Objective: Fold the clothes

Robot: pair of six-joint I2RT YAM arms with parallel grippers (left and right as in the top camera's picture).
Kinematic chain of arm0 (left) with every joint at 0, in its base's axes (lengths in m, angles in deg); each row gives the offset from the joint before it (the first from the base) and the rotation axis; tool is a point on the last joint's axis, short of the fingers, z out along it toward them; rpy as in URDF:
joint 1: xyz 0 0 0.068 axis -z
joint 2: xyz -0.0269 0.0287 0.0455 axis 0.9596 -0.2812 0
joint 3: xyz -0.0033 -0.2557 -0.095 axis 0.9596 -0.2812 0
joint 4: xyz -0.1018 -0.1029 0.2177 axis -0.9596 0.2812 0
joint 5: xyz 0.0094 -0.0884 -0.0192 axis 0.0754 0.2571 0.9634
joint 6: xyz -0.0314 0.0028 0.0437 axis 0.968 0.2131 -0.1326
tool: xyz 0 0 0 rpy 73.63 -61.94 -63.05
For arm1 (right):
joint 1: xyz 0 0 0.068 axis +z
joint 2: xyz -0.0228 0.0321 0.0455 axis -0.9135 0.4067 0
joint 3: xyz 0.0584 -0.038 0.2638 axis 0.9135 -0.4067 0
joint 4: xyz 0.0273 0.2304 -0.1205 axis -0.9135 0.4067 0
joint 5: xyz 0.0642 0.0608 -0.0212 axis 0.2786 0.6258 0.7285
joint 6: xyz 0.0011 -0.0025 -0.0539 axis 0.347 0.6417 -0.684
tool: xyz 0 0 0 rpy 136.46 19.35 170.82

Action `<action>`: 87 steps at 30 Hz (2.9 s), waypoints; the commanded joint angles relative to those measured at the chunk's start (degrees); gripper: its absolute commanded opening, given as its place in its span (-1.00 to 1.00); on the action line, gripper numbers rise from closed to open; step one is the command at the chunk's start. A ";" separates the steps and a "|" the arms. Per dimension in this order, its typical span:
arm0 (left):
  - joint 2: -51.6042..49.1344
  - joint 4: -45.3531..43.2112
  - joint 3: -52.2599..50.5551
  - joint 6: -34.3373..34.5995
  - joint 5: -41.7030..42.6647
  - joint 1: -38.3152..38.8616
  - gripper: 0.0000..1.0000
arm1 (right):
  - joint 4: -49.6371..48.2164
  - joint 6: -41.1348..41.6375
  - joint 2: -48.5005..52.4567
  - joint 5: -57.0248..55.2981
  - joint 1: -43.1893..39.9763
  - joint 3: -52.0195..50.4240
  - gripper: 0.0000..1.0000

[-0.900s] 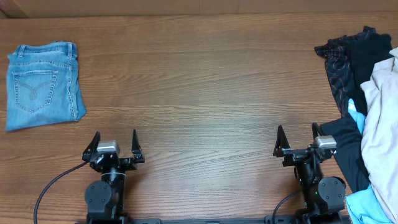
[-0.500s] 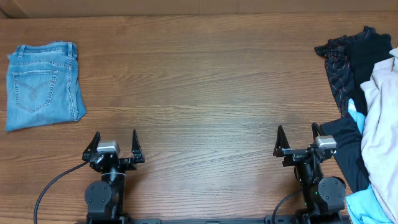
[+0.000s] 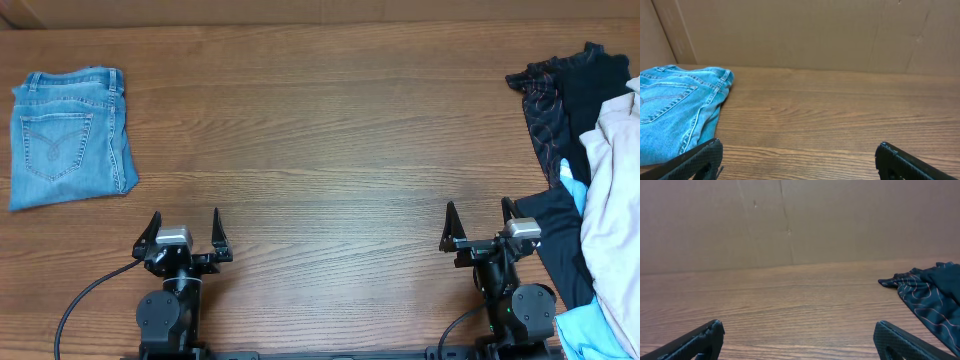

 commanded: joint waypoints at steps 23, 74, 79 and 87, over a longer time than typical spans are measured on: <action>0.66 -0.17 -0.22 5.75 0.68 0.33 1.00 | -0.33 0.50 -0.57 0.02 0.17 -0.55 1.00; -50.07 34.45 46.93 4.52 9.49 0.35 1.00 | 20.92 9.33 102.86 -11.91 -42.05 62.27 -0.23; -50.07 34.45 46.93 4.50 9.46 0.35 1.00 | 24.00 9.33 102.51 -11.89 -42.05 64.28 -0.19; -50.10 34.45 46.93 4.52 9.46 0.35 1.00 | 25.83 9.33 102.51 -11.89 -42.05 64.24 -0.32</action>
